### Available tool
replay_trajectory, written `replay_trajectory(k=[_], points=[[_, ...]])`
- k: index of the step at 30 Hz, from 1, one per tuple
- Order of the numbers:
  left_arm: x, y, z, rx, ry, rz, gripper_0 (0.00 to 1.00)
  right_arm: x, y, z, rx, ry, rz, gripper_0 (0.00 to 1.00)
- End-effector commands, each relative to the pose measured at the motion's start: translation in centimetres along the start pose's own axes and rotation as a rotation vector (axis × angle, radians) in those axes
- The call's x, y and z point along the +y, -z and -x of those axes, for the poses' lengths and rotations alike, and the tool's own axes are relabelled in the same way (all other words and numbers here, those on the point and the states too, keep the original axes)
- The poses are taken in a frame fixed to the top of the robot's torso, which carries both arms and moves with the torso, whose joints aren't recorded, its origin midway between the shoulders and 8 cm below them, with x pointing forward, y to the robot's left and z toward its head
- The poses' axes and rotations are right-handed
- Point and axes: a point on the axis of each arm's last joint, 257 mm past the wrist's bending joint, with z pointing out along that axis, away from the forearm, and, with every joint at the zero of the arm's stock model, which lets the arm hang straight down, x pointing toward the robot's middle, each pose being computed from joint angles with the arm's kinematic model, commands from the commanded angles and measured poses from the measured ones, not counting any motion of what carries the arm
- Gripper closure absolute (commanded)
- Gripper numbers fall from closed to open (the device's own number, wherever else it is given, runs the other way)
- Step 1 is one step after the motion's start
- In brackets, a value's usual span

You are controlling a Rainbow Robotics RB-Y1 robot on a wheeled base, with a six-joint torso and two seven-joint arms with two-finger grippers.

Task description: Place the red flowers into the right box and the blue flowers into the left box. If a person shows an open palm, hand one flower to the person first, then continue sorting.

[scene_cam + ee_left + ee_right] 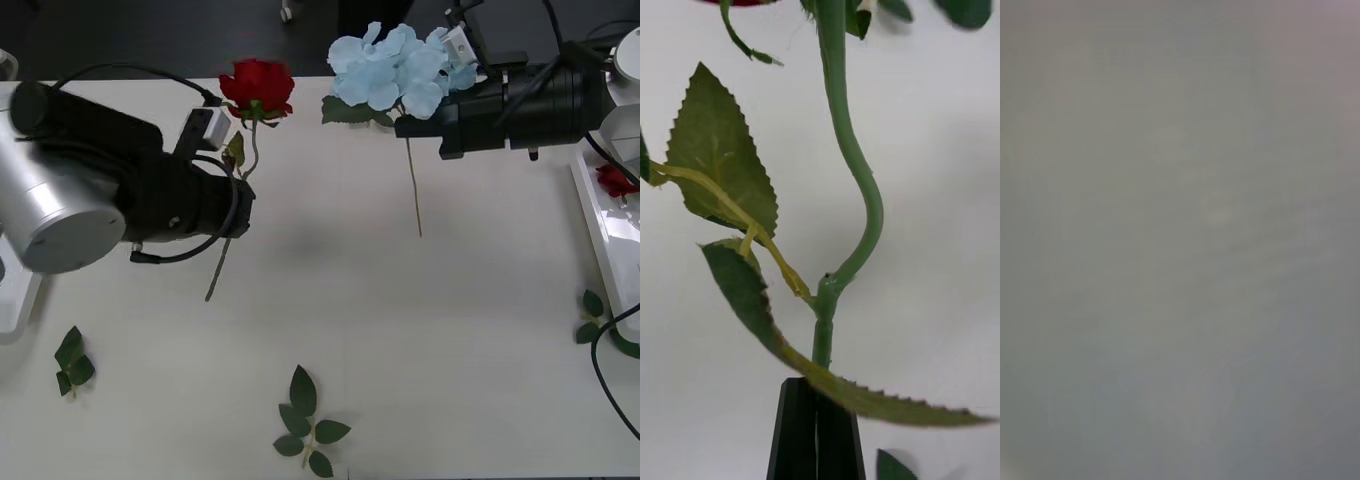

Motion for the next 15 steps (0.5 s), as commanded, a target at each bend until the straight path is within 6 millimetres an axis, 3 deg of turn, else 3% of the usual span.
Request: replay_trajectory(k=[1, 6, 12, 15], points=[[-2.2, 2.6, 1.7, -0.194, -0.054, -0.07, 1.0, -2.2, 2.6, -3.9, 0.098, -0.067, -0.072, 1.0], [-5.2, 2.9, 4.9, -0.349, -0.028, -0.103, 1.0, -5.2, 5.7, -9.9, 0.237, -0.185, -0.157, 1.0], [-8.7, 2.4, 8.0, -0.462, -0.023, -0.09, 1.0, -7.2, 8.6, -14.9, 0.342, -0.33, -0.238, 1.0], [-11.3, 1.8, 9.4, -0.518, 0.025, -0.135, 1.0, -8.7, 10.8, -18.0, 0.425, -0.431, -0.33, 1.0]])
